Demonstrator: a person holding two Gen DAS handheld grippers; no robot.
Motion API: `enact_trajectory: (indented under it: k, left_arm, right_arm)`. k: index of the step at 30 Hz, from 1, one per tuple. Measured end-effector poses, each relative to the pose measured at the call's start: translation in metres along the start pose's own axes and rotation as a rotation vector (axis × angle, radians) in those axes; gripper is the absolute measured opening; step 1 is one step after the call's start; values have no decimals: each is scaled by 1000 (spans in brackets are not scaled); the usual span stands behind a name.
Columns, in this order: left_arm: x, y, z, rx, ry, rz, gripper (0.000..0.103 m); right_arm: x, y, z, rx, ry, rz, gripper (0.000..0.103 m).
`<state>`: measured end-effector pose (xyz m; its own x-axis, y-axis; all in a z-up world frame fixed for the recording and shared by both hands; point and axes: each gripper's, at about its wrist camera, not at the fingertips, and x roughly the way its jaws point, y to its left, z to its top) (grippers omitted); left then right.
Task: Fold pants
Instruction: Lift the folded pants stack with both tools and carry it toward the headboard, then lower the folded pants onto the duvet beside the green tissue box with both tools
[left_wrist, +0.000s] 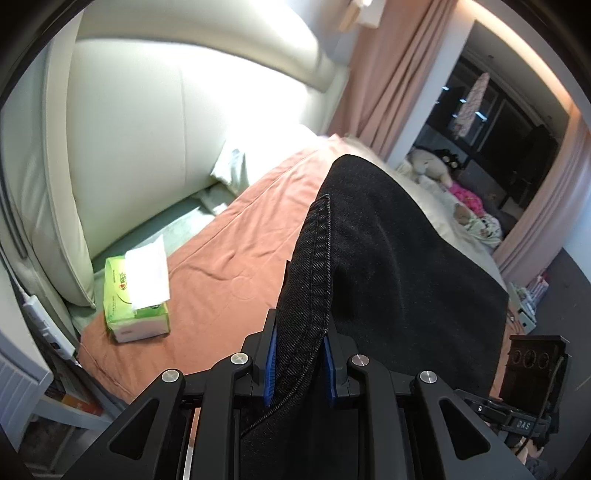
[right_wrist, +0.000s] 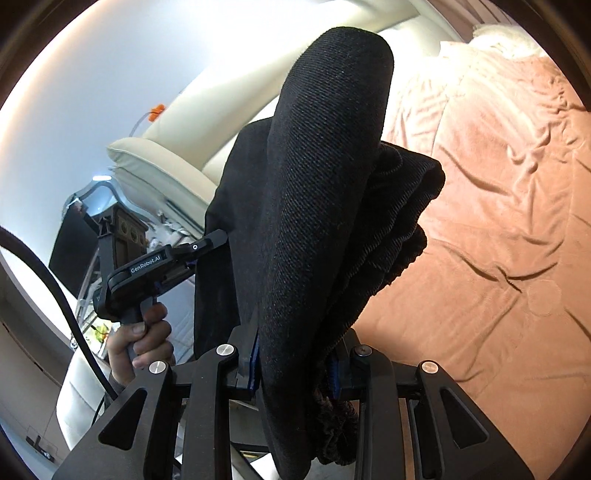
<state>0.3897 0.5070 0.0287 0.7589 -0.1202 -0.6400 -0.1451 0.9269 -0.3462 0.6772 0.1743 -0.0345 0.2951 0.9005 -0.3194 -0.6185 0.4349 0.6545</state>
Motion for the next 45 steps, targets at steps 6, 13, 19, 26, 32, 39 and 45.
enact_trajectory:
  k: [6,13,19,26,32,39,45]
  left_arm:
    - [38,16,8,-1,40,62,22]
    - [82,34,17,3,94,127,22]
    - [123,46,17,1,133,205,35]
    - [122,77,-1,-62,110,289,59]
    - [106,105,-36,-130,117,312,59]
    - [98,115,-82,-155,140,343,59]
    - [107,117,-99,-162,166,396,62]
  right_arm:
    - [34,-15,4,39,27,-11,25]
    - [75,-36,10,91,54,-12,25]
    - [96,-45,12,102,52,-69,25]
    - [92,-69,1,138,96,-186,68]
    - [75,-94,12,244,100,-152,69]
    - [55,-112,25,184,118,-251,69]
    - [70,-119,29,118,234,-438,64]
